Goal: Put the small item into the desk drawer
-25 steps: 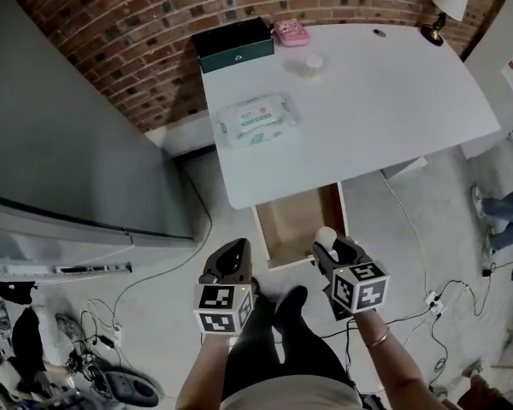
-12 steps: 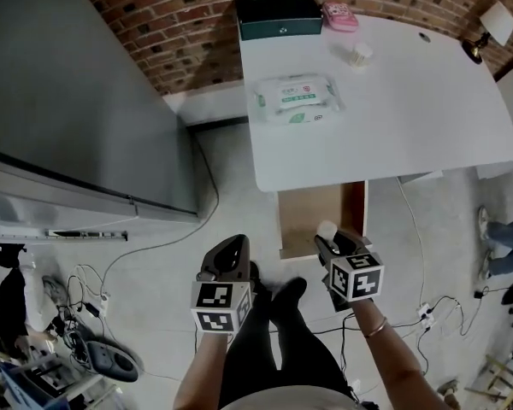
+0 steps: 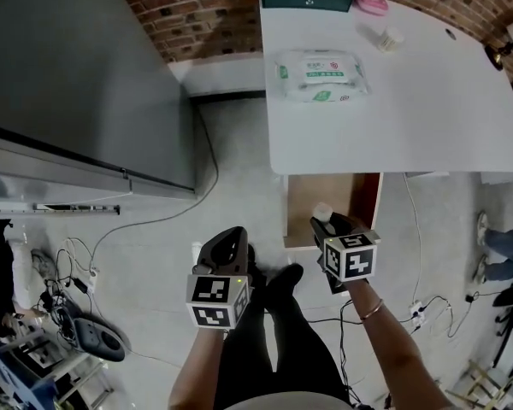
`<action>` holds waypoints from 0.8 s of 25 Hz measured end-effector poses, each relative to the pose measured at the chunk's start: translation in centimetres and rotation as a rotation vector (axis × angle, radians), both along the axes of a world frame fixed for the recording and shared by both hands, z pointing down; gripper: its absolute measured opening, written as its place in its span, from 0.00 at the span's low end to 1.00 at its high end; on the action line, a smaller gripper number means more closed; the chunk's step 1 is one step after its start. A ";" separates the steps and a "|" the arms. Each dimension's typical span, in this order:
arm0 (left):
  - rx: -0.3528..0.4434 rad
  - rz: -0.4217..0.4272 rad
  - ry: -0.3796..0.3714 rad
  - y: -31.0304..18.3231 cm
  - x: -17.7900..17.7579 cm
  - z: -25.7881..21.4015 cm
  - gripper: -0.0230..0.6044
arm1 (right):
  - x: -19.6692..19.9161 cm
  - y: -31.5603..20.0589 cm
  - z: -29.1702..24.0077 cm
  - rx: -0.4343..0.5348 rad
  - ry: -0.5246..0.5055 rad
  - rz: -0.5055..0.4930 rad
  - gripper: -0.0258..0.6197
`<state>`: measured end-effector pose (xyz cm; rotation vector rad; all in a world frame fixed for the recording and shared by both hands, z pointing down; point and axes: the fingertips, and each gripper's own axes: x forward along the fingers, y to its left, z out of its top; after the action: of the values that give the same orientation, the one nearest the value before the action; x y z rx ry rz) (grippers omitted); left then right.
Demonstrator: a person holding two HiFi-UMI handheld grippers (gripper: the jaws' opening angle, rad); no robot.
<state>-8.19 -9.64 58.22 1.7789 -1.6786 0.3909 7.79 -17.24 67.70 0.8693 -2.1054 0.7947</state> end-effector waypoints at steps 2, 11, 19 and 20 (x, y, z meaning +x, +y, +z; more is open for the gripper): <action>-0.005 -0.002 0.007 -0.1 -0.2 0.8 0.07 | -0.7 -0.1 1.5 -0.008 0.024 -0.017 0.31; -0.019 -0.023 0.019 0.1 -1.4 3.7 0.07 | -2.2 -1.1 6.8 -0.040 0.079 -0.017 0.31; -0.039 -0.051 0.030 0.8 -2.4 6.0 0.07 | -2.5 -3.4 10.1 -0.066 0.115 0.023 0.31; -0.039 -0.054 0.030 0.8 -2.5 6.2 0.07 | -2.6 -3.6 10.5 -0.070 0.119 0.028 0.31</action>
<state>-10.70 -8.86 64.47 1.6997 -1.6826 0.3693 5.19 -20.88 78.25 0.8883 -1.9539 0.8067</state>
